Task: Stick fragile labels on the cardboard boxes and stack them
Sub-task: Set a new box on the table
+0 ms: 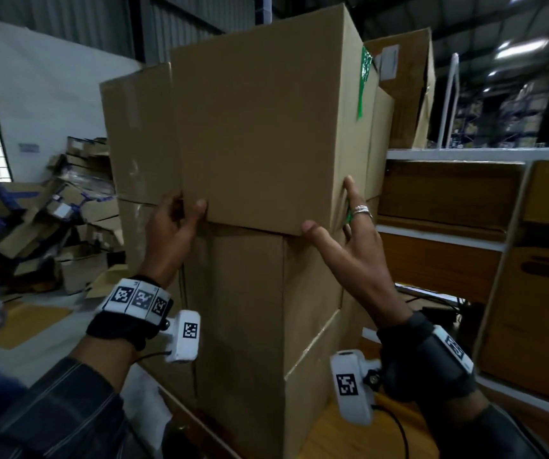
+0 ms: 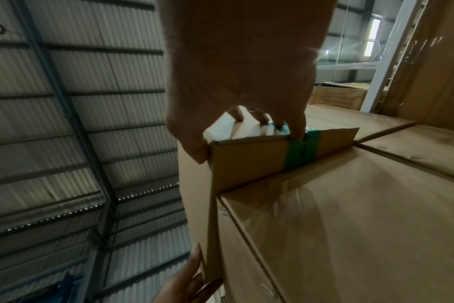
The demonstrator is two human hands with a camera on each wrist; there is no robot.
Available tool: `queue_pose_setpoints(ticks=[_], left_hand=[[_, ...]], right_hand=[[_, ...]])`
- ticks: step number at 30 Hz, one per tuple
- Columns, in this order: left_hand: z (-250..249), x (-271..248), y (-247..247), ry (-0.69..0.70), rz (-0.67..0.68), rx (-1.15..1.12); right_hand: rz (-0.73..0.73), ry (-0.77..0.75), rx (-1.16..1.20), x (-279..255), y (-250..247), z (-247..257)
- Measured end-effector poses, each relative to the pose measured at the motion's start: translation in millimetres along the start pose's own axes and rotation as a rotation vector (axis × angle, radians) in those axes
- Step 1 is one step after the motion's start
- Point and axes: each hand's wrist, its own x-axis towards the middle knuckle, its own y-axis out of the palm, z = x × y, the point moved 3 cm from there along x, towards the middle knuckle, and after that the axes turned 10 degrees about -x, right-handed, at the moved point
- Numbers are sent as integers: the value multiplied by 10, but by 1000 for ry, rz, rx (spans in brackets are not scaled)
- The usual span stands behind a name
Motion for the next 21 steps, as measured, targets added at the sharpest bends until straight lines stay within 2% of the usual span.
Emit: queue_pose_setpoints(ticks=[6,10,16,21], left_hand=[[-342,-266,111,235,-41,100],[-616,-532,310,281,-13,62],[-1131,-1034,784,341,1,-16],[-1433,-1603,1427,321,132,-106]], right_hand=[[-61,-7,149,-139,-299,7],[-84,-35,208,-357,-682,60],[-175,-40,144,-801,-1492,65],[-219,52,42,-1315,-2371,-149]])
